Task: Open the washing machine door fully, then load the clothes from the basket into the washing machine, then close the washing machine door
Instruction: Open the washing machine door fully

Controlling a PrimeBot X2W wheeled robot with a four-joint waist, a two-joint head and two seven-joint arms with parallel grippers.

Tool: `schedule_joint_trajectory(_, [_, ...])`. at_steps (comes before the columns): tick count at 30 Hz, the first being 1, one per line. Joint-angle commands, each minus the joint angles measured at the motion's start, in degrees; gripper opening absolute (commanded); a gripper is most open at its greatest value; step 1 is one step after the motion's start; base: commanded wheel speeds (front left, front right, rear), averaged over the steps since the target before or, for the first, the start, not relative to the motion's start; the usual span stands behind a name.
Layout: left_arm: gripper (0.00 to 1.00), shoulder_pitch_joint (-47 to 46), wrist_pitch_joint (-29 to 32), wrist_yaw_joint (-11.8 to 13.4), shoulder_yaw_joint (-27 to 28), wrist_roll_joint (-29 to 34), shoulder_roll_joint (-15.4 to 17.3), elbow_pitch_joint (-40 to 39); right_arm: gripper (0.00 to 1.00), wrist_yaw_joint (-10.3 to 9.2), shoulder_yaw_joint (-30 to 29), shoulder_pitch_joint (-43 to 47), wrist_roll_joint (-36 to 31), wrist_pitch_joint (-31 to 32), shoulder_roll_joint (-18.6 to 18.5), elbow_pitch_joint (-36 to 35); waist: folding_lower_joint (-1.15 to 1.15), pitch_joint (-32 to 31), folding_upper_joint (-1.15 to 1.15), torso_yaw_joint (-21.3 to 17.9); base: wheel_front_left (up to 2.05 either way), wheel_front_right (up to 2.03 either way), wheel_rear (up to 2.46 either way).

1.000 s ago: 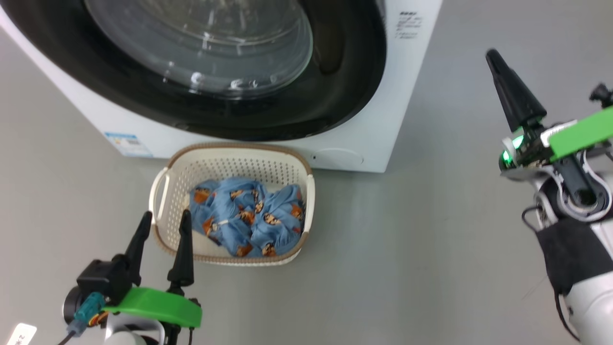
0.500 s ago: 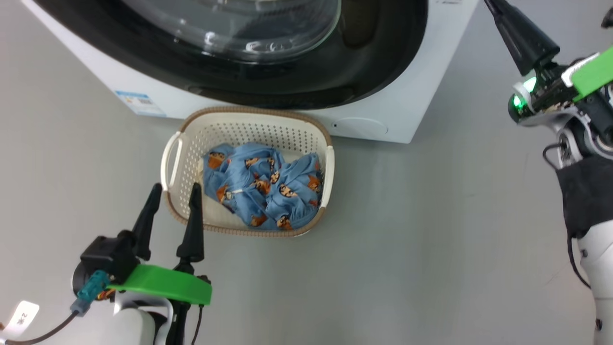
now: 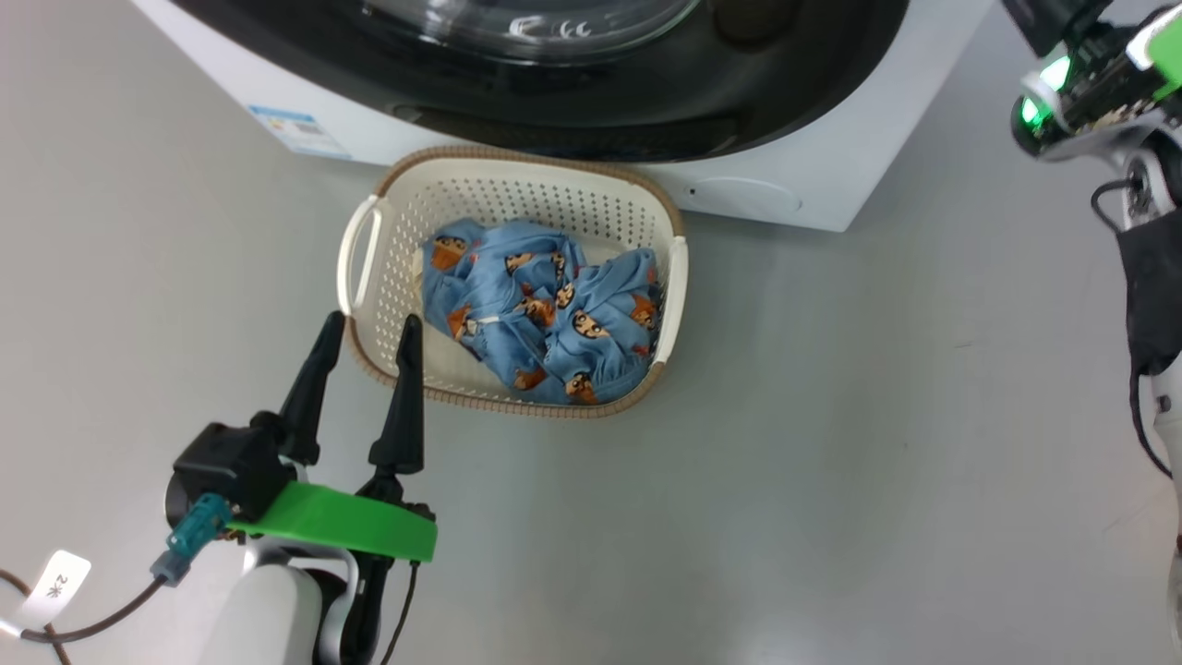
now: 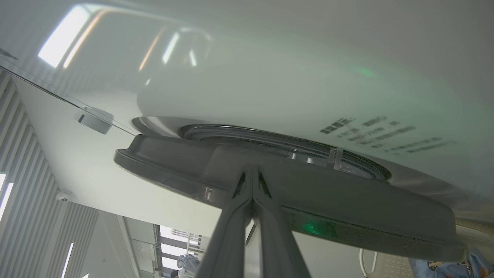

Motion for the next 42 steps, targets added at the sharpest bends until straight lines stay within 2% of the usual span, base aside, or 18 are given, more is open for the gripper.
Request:
schedule_joint_trajectory(1, [1.0,-1.31,-0.37,0.38,1.52,-0.68,1.06,-1.67,0.0,0.09,0.27,-1.25,-0.76,0.29,0.2,-1.24,0.0,1.09,0.0,0.9,0.0,0.0,0.0])
schedule_joint_trajectory(20, [1.0,-2.71,-0.37,1.18,-1.22,-2.01,1.06,-2.37,0.0,0.09,0.83,-5.64,-4.57,1.38,0.07,1.14,0.0,2.84,0.0,3.9,0.0,0.0,0.0])
schedule_joint_trajectory(42, [1.0,0.51,-0.37,0.24,-0.03,0.07,1.06,-0.01,0.0,0.09,5.69,7.98,-5.37,4.84,2.63,-5.64,0.0,-3.97,0.0,1.16,0.0,0.0,0.0])
